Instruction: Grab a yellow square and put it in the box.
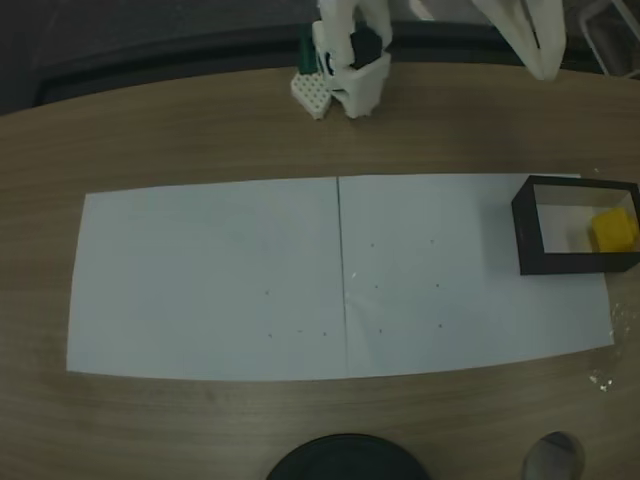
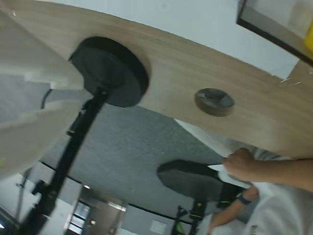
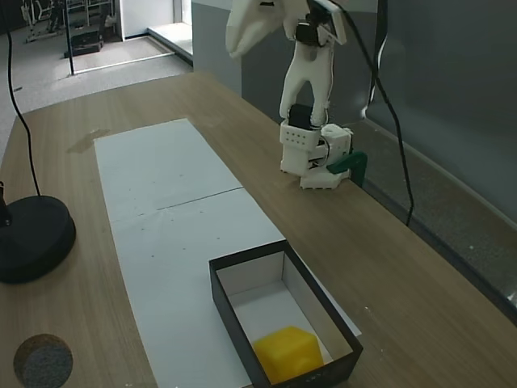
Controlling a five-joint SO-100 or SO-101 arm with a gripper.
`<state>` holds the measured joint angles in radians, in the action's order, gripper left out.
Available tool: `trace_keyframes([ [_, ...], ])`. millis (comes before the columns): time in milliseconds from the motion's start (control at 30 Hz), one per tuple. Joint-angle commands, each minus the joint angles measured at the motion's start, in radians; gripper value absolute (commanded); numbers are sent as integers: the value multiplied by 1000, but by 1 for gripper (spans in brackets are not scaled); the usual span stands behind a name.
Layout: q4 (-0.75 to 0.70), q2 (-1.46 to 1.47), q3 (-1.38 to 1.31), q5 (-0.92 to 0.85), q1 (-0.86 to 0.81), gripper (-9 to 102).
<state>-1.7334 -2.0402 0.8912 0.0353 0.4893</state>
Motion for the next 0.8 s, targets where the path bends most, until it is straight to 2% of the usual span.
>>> trace_keyframes([
  [0, 41, -319, 201, 3, -117, 0],
  [133, 129, -620, 538, 6, -176, 0],
  [367, 304, -1054, 1014, 2, -184, 0],
  [600, 434, -1301, 1285, 0, -393, 0],
  [767, 445, -1405, 1427, 8, -468, 0],
])
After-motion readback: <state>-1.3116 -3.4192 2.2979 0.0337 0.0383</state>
